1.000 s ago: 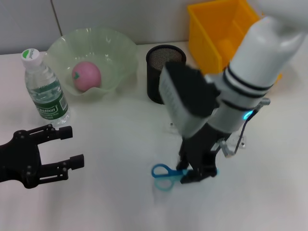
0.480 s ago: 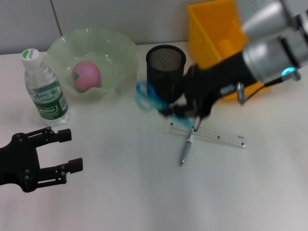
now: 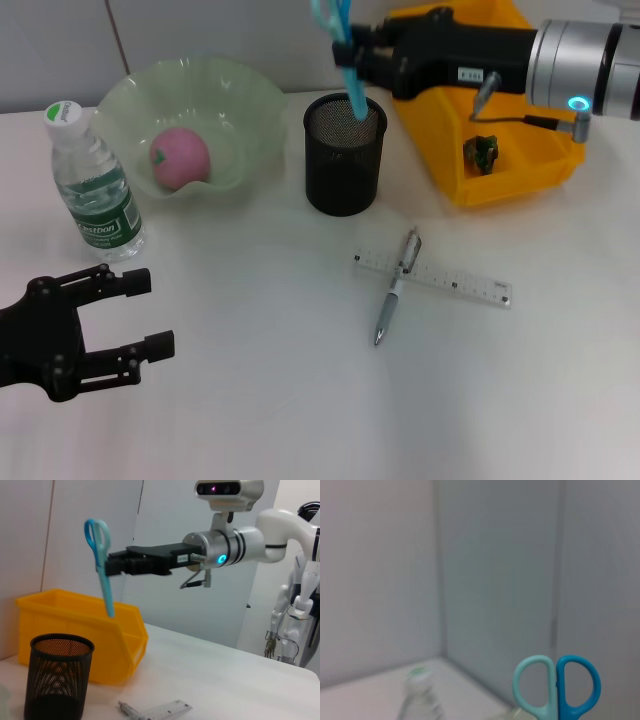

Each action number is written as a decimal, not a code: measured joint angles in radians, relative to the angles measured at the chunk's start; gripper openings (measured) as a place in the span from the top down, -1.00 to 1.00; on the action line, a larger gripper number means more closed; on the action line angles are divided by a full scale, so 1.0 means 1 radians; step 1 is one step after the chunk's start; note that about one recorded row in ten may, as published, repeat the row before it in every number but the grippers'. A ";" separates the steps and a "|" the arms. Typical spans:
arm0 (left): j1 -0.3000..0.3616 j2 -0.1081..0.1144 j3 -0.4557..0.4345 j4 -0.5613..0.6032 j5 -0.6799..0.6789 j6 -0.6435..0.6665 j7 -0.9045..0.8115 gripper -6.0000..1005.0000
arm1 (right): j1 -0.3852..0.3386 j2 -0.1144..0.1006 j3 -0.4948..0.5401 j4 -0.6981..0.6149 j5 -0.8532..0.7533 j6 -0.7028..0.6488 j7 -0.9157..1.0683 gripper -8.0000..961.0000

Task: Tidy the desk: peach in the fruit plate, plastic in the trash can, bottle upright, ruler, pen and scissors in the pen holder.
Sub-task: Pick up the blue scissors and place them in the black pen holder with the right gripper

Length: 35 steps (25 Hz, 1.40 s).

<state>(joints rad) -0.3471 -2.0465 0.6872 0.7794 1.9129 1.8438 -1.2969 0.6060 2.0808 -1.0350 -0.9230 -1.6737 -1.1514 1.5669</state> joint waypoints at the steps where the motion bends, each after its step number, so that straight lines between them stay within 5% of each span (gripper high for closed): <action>1: -0.002 -0.003 -0.004 -0.001 0.000 0.000 0.007 -0.59 | 0.005 0.000 -0.001 0.049 0.072 0.052 -0.053 0.46; 14: -0.043 -0.001 -0.005 -0.060 0.006 -0.038 0.065 -0.59 | 0.076 -0.001 -0.001 0.245 0.198 0.213 -0.133 0.44; 35: -0.058 -0.009 0.003 -0.065 0.003 -0.049 0.104 -0.59 | 0.128 0.002 -0.011 0.426 0.266 0.267 -0.217 0.40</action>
<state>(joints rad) -0.4053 -2.0552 0.6900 0.7148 1.9163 1.7944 -1.1933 0.7344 2.0829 -1.0464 -0.4968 -1.4081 -0.8846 1.3503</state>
